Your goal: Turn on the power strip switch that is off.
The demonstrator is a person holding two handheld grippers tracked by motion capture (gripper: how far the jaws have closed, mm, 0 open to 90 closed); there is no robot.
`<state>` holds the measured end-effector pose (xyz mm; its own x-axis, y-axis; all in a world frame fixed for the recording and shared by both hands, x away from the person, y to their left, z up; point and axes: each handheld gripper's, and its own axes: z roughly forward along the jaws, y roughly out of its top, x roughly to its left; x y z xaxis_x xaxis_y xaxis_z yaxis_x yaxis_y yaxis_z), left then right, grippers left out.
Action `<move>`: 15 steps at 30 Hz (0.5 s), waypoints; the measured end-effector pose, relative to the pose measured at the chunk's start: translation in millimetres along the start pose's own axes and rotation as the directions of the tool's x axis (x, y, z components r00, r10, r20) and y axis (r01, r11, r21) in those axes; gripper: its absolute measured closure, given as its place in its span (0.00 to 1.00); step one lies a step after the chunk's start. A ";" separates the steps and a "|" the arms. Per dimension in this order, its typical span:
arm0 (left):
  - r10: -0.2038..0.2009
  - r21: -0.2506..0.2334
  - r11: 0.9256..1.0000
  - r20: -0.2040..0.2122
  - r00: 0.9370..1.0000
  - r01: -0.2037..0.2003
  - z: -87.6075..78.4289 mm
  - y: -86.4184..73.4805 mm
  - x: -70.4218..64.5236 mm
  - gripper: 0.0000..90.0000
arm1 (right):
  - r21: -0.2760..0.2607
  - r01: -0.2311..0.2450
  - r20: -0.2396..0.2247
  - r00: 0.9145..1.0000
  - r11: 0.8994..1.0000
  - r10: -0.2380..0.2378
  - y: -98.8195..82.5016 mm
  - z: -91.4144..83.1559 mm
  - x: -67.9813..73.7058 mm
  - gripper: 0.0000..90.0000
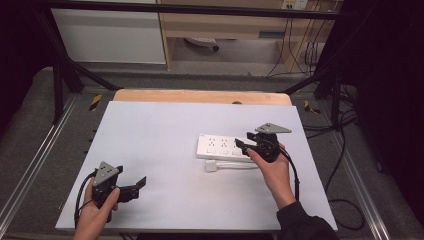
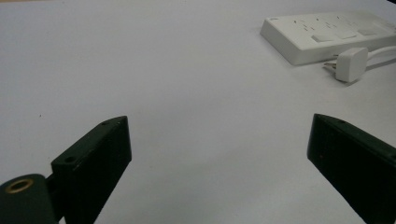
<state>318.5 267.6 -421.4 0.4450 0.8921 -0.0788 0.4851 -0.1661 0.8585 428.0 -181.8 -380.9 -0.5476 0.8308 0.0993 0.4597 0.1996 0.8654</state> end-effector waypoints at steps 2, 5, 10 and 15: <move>0.001 0.000 1.000 -0.001 1.000 -0.001 -0.1 0.0 0.4 0.07 | 0.000 -0.004 -0.004 1.000 1.000 0.004 -1.6 1.8 0.3 0.56; 0.001 0.000 1.000 0.000 1.000 -0.001 0.0 0.0 0.2 0.07 | -0.004 -0.005 -0.003 1.000 1.000 0.005 -2.8 3.2 0.6 0.61; 0.004 0.003 1.000 0.001 1.000 -0.004 0.0 0.0 0.2 0.07 | -0.020 0.001 -0.002 1.000 1.000 -0.001 -6.0 6.7 4.0 0.70; 0.007 0.007 1.000 0.002 1.000 -0.007 -0.1 -0.3 0.1 0.07 | -0.035 0.005 -0.005 1.000 0.999 -0.006 -8.5 9.3 7.2 0.76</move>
<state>318.4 267.8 -421.6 0.4500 0.8899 -0.0743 0.4875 -0.1751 0.8554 426.7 -172.6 -392.1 -0.5535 0.8272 0.0967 0.4320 0.1858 0.8825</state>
